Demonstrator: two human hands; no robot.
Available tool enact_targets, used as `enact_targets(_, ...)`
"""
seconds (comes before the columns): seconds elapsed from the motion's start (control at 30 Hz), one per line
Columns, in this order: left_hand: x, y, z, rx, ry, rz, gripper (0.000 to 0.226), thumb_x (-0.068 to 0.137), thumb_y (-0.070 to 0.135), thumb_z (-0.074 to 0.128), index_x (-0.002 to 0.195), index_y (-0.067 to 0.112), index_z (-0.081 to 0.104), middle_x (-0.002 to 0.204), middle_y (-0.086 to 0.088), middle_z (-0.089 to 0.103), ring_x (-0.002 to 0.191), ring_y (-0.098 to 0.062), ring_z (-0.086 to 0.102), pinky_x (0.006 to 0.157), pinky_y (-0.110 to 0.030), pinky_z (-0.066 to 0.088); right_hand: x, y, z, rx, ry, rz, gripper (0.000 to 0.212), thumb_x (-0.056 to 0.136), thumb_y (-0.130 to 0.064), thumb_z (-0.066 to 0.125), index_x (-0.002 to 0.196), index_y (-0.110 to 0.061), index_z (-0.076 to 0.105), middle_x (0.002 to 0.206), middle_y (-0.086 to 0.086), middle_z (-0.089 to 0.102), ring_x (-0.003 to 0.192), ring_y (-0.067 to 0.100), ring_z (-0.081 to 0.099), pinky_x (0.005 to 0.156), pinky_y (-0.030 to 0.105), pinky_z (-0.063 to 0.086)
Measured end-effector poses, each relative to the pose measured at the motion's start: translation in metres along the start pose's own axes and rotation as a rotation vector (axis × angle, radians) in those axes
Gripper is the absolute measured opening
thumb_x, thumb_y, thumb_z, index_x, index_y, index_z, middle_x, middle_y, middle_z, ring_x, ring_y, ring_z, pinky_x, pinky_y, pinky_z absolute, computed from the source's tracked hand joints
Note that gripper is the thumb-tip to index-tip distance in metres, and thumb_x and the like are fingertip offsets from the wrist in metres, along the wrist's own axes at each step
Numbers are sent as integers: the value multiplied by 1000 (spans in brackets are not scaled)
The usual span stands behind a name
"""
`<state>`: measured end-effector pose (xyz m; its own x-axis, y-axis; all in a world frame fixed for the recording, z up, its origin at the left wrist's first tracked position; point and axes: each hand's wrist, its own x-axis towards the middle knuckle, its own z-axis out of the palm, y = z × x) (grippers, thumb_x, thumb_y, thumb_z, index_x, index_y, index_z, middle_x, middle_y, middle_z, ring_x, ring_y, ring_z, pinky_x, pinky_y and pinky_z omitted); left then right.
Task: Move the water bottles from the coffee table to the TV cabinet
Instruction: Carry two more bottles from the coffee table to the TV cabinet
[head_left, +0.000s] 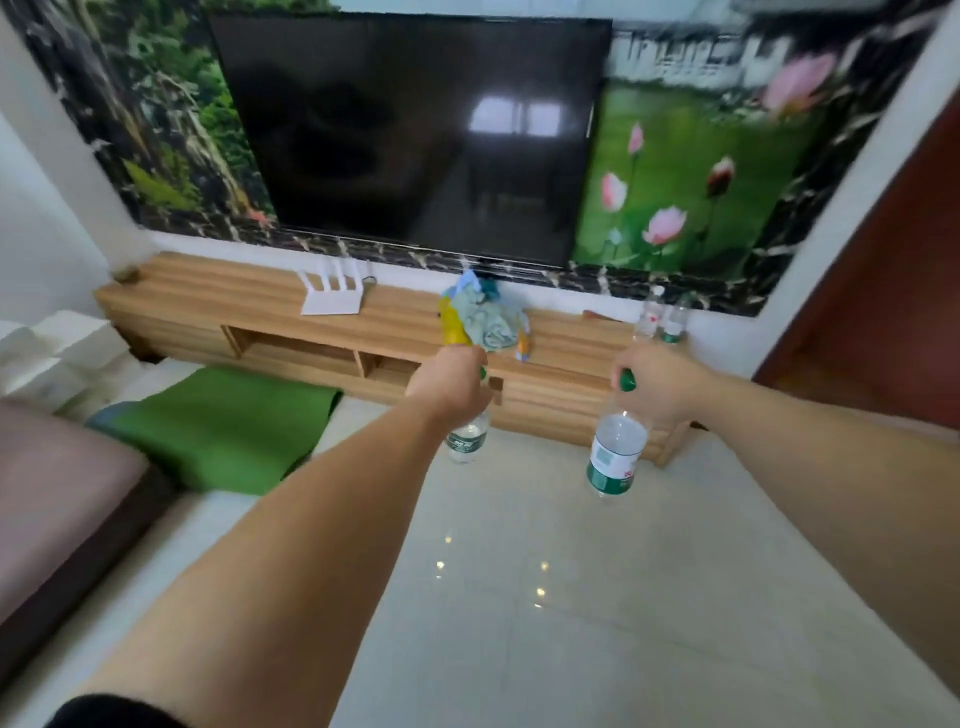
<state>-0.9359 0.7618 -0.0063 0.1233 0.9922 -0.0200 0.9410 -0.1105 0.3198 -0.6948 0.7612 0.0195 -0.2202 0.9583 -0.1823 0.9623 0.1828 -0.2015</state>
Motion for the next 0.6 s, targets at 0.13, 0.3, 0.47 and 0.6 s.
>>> enact_targets(0.13,19,67,36,-12,-68,139,41,89,22,60,128,13,56,125,-13,60,111,-33,59,91,-40,51,-38,69,3,23,41,167,14,85,-20,62,92,-8,64,85,6,59,78,23,54,66,33,45)
enact_targets(0.3,34,140,66,3,-108,254,41,91,21,59,131,14,54,127,-12,55,111,-33,58,94,-41,50,-69,137,1,69,88,267,13,83,-17,61,91,-8,65,80,2,54,80,23,54,70,34,48)
enact_targets(0.47,50,188,79,44,-117,292,40,92,22,59,130,14,55,130,-10,54,112,-31,58,94,-39,50,-72,188,-5,91,101,287,12,82,-15,60,92,-10,65,84,2,53,82,22,52,70,32,46)
enact_targets(0.6,70,208,79,53,-126,290,40,92,20,58,131,14,55,132,-10,53,114,-31,58,95,-38,50,-58,213,-12,116,89,294,11,82,-17,62,91,-12,63,89,4,52,86,25,55,75,37,50)
